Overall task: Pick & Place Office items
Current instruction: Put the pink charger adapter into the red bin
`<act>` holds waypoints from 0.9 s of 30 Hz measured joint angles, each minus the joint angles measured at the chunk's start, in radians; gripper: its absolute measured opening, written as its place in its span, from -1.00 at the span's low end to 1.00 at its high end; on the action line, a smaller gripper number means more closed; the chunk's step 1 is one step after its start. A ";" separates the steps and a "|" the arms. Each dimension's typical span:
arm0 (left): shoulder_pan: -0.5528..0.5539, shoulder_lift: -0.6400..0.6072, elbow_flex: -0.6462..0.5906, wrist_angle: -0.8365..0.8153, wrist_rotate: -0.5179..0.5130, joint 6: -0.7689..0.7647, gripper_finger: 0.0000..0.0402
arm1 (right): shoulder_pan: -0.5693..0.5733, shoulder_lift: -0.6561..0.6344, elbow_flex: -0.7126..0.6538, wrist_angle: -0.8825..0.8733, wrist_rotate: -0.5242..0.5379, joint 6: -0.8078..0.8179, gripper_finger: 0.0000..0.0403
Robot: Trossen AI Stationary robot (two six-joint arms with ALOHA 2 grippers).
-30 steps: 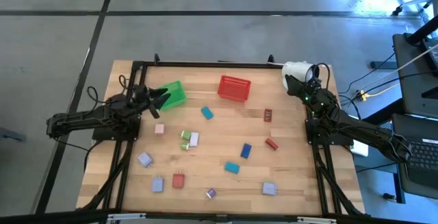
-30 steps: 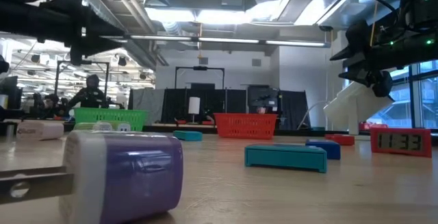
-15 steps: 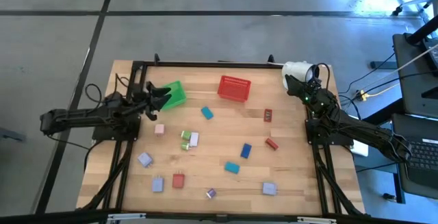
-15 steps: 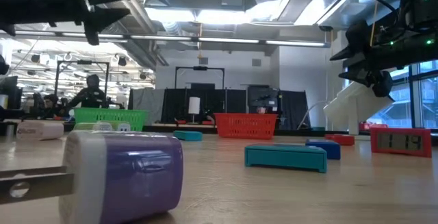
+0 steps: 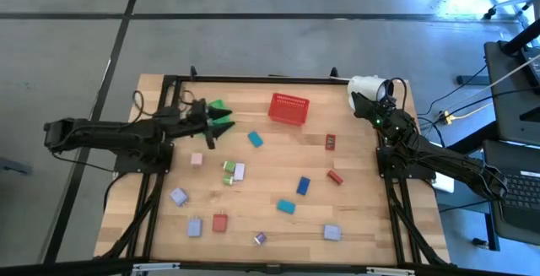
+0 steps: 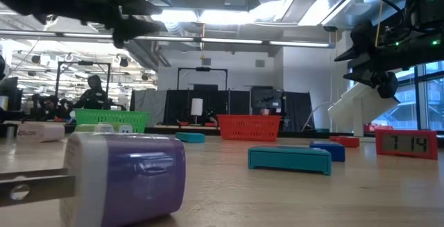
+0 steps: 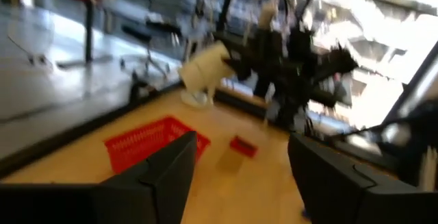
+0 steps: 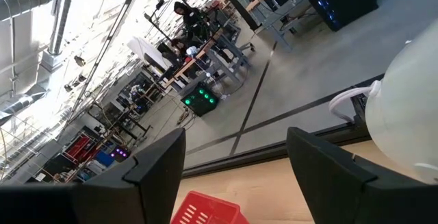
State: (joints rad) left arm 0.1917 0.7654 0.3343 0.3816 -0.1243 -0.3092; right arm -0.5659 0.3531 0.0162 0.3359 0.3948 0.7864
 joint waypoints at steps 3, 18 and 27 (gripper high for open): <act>0.000 0.083 0.065 -0.073 0.035 0.000 0.22 | 0.000 0.000 0.000 0.000 0.000 0.000 0.28; -0.123 0.293 0.259 -0.387 0.079 -0.209 0.24 | 0.000 0.000 0.000 0.000 0.000 0.001 0.28; -0.271 0.415 0.445 -1.089 0.004 -0.564 0.24 | 0.000 0.000 0.000 0.000 0.000 0.000 0.28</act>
State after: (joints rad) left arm -0.0791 1.1804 0.7793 -0.7072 -0.1204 -0.8732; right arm -0.5656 0.3531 0.0161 0.3360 0.3949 0.7868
